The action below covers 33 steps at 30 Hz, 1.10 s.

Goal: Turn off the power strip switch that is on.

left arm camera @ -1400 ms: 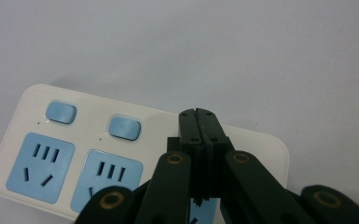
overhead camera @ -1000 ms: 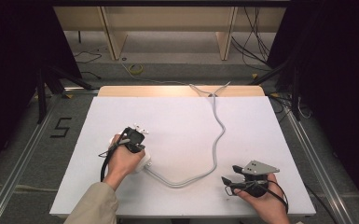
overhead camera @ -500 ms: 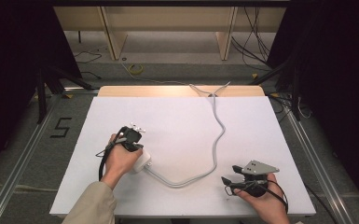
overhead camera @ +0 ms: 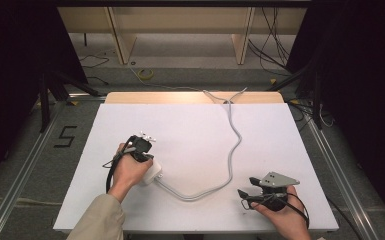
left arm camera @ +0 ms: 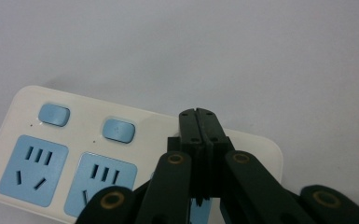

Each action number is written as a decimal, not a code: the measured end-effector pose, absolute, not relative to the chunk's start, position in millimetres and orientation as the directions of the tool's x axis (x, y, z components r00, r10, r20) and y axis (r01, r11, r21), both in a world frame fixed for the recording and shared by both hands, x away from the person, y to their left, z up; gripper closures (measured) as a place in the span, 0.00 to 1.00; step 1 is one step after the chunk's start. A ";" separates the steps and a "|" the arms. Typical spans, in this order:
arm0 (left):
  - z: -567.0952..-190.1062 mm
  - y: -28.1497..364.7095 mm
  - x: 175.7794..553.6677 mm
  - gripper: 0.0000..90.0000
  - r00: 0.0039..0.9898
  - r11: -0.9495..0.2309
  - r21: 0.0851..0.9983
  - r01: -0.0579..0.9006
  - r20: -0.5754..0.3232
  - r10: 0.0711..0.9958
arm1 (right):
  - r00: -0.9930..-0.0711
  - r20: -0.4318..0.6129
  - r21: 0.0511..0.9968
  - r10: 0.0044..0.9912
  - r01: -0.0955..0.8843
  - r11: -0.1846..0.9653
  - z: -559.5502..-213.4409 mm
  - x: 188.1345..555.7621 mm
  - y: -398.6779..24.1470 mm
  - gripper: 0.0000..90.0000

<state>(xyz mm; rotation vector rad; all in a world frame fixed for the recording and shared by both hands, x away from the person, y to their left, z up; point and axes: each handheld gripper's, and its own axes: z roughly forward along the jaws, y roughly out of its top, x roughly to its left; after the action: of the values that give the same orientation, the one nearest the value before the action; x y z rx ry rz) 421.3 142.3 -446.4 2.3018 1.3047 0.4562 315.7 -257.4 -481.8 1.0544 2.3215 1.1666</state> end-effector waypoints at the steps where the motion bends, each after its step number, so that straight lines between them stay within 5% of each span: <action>1: -446.4 142.3 421.3 1.00 0.497 -0.449 0.535 0.715 0.062 0.865 | -0.669 0.029 0.794 0.743 0.467 0.389 -481.7 315.6 -257.4 0.42; 33: -447.1 143.5 421.7 1.00 0.502 -0.451 0.534 0.716 0.056 0.863 | -0.671 0.024 0.796 0.741 0.461 0.392 -481.7 315.8 -257.3 0.42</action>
<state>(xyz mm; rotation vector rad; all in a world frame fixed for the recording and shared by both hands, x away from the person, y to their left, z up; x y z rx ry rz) 421.7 143.5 -447.1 2.3032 1.3000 0.4459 315.8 -257.3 -481.7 1.0453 2.3203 1.1657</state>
